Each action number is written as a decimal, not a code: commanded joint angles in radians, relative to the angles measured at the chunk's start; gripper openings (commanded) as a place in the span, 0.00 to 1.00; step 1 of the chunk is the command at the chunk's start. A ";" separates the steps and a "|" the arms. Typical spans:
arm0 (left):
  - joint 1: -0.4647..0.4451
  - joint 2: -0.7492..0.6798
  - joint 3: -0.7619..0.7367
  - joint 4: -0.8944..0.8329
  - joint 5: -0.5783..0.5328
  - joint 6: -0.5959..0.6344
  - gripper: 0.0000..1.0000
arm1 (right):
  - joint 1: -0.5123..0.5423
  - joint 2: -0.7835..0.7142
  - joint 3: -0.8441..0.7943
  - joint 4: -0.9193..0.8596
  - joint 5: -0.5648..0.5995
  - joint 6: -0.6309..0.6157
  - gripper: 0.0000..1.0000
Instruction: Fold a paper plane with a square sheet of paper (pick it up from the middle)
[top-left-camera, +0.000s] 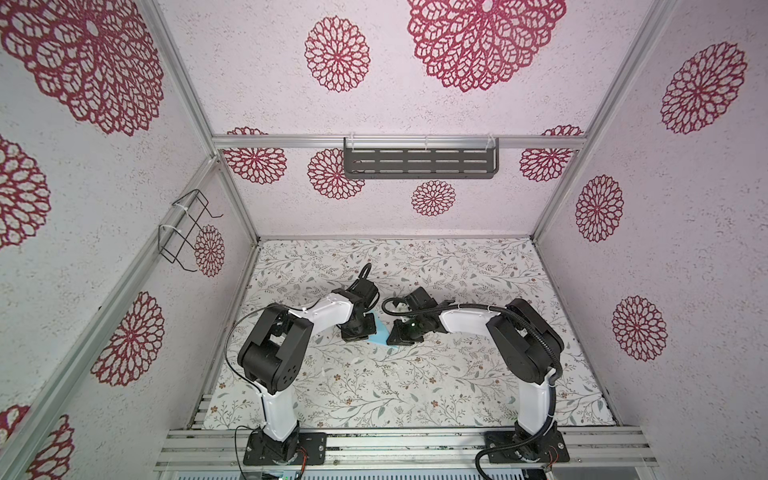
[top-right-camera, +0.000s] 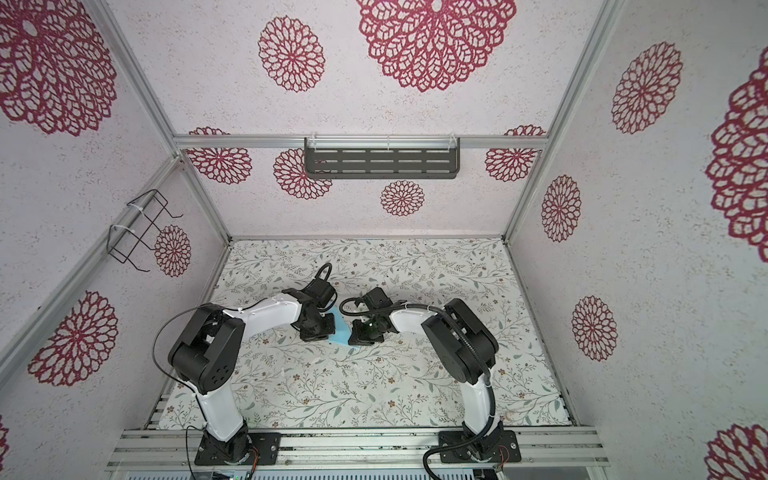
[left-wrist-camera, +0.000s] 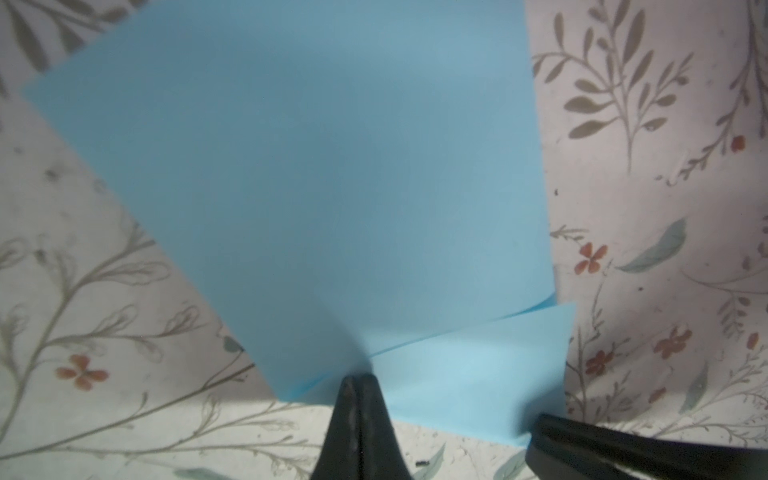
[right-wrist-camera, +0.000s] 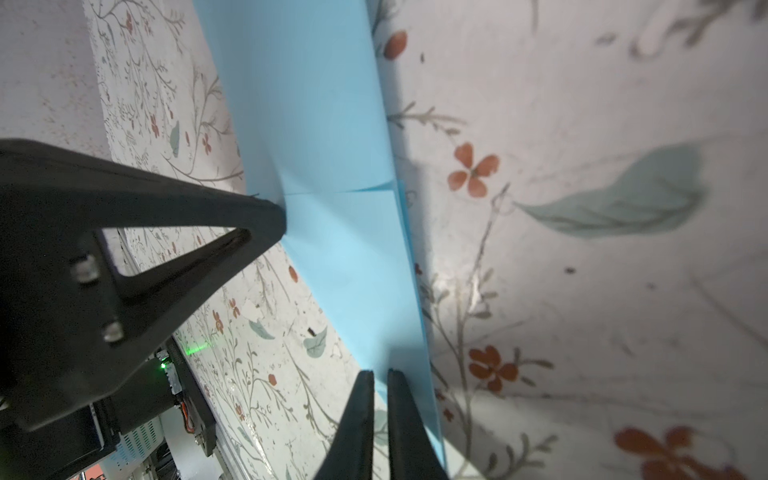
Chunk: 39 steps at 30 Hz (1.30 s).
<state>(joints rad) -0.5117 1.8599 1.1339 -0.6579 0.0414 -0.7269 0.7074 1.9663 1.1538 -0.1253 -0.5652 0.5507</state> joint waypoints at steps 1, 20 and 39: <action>0.015 0.064 -0.078 -0.024 -0.001 0.005 0.00 | -0.005 -0.049 0.019 0.106 -0.105 0.001 0.12; 0.039 0.056 -0.120 0.027 0.072 -0.009 0.00 | 0.039 0.127 0.099 0.181 -0.133 0.187 0.05; 0.045 0.062 -0.123 0.011 0.049 -0.003 0.00 | 0.016 0.106 0.034 0.096 -0.100 0.158 0.06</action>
<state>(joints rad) -0.4675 1.8324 1.0771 -0.5877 0.1432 -0.7330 0.7406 2.1101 1.2354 0.0620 -0.6933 0.7284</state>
